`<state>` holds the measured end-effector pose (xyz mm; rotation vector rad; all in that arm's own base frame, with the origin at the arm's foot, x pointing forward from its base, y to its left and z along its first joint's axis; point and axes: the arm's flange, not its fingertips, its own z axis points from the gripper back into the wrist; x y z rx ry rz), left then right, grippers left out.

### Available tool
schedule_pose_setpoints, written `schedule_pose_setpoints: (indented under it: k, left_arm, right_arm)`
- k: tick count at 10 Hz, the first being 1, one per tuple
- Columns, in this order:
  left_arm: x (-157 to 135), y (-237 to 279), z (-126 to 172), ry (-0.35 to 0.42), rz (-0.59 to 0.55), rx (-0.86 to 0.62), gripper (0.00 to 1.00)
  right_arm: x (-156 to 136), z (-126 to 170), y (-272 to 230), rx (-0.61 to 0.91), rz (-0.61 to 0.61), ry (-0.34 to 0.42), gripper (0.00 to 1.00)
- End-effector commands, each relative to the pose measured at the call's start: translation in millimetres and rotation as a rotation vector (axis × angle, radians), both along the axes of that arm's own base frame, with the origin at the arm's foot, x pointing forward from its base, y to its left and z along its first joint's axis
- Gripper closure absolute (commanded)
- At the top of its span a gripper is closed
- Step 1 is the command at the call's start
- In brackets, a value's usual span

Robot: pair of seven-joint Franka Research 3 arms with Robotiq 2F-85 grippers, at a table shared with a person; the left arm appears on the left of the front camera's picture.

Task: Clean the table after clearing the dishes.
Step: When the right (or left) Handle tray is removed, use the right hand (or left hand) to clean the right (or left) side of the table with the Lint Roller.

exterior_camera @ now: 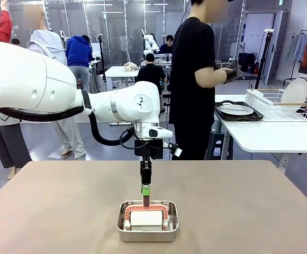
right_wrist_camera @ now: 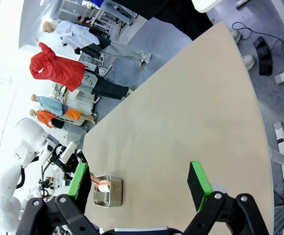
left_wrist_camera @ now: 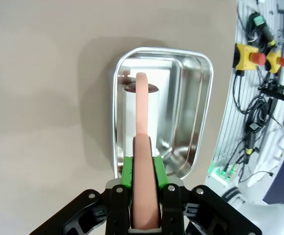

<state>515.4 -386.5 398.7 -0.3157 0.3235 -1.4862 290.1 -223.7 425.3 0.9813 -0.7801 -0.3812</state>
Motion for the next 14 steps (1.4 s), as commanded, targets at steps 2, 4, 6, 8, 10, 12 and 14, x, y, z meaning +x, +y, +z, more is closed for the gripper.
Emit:
schedule_pose_setpoints:
  k: [2, 4, 6, 8, 10, 12, 14]
  left_arm:
    - [-14.2, 32.5, 85.4, 0.012, 0.154, -0.020, 0.99]
    - [-15.2, 94.8, 132.1, -0.012, 0.456, -0.091, 0.99]
    - [-16.8, 167.7, 137.8, -0.066, 0.764, -0.177, 0.99]
    - [-27.3, 240.9, 106.4, 0.011, 1.047, -0.255, 0.99]
    - [-40.7, 266.8, 79.4, 0.031, 1.201, -0.236, 0.99]
    - [-52.1, 268.2, 83.8, -0.180, 1.256, -0.160, 0.99]
    - [-28.8, 293.0, 69.3, 0.024, 1.200, -0.203, 0.99]
  right_arm:
    - [-0.5, 1.0, 0.6, 0.004, 0.000, -0.011, 0.00]
    - [-0.5, 1.0, 0.6, 0.004, 0.000, -0.011, 0.00]
    - [-0.5, 1.0, 0.6, 0.004, 0.000, -0.011, 0.00]
    - [-0.5, 1.0, 0.6, 0.004, 0.000, -0.011, 0.00]
    - [-0.5, 1.0, 0.6, 0.004, 0.000, -0.011, 0.00]
    - [-0.5, 1.0, 0.6, 0.004, 0.000, -0.011, 0.00]
    - [-0.5, 1.0, 0.6, 0.004, 0.000, -0.011, 0.00]
